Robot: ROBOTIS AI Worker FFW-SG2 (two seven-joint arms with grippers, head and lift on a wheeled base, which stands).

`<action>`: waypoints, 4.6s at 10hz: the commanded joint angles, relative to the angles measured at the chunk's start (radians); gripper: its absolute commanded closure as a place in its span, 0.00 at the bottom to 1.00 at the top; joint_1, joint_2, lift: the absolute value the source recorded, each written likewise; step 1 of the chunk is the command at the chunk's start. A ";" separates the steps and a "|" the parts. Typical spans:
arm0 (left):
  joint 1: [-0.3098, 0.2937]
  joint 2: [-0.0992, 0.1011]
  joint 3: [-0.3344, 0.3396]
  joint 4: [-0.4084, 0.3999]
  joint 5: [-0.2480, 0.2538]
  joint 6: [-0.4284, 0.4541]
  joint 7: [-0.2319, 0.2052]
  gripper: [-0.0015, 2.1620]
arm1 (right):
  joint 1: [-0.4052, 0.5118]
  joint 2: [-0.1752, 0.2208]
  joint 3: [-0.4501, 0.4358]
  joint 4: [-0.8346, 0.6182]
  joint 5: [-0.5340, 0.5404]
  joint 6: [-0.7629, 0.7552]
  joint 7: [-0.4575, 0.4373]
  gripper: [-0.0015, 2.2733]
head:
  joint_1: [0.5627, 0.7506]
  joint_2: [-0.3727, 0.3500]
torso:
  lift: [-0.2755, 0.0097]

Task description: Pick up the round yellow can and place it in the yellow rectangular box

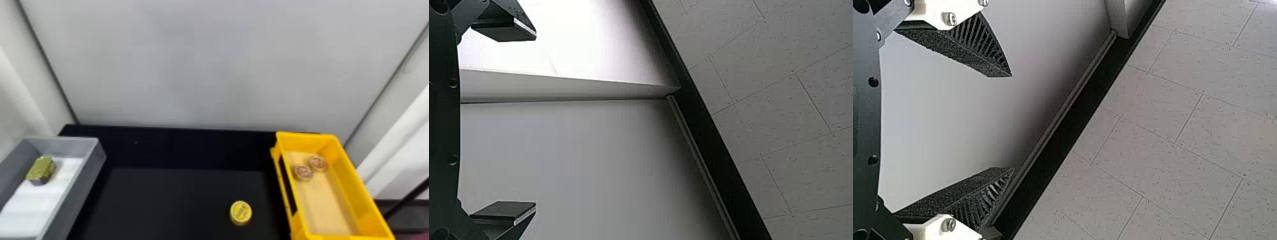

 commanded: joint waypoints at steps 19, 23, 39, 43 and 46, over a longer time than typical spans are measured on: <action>-0.048 -0.038 -0.050 0.064 -0.002 0.021 -0.026 0.04 | -0.017 0.103 0.198 0.595 -0.048 1.162 0.843 0.05 | 0.70 0.41 | 0.96; -0.045 -0.051 -0.044 0.072 0.000 0.016 -0.026 0.04 | 0.054 0.138 0.246 0.742 0.133 1.076 0.989 0.05 | 0.70 0.41 | 0.96; -0.039 -0.058 -0.037 0.081 0.001 -0.008 -0.019 0.04 | 0.051 0.095 0.442 1.097 0.144 0.893 1.092 0.04 | 0.70 0.41 | 0.96; -0.044 -0.058 -0.045 0.083 0.001 -0.011 -0.017 0.04 | 0.042 0.106 0.439 1.160 0.139 0.838 1.089 0.04 | 0.70 0.41 | 0.96; -0.048 -0.063 -0.051 0.087 0.001 -0.017 -0.017 0.04 | 0.042 0.123 0.445 1.200 0.135 0.803 1.072 0.04 | 0.70 0.41 | 0.96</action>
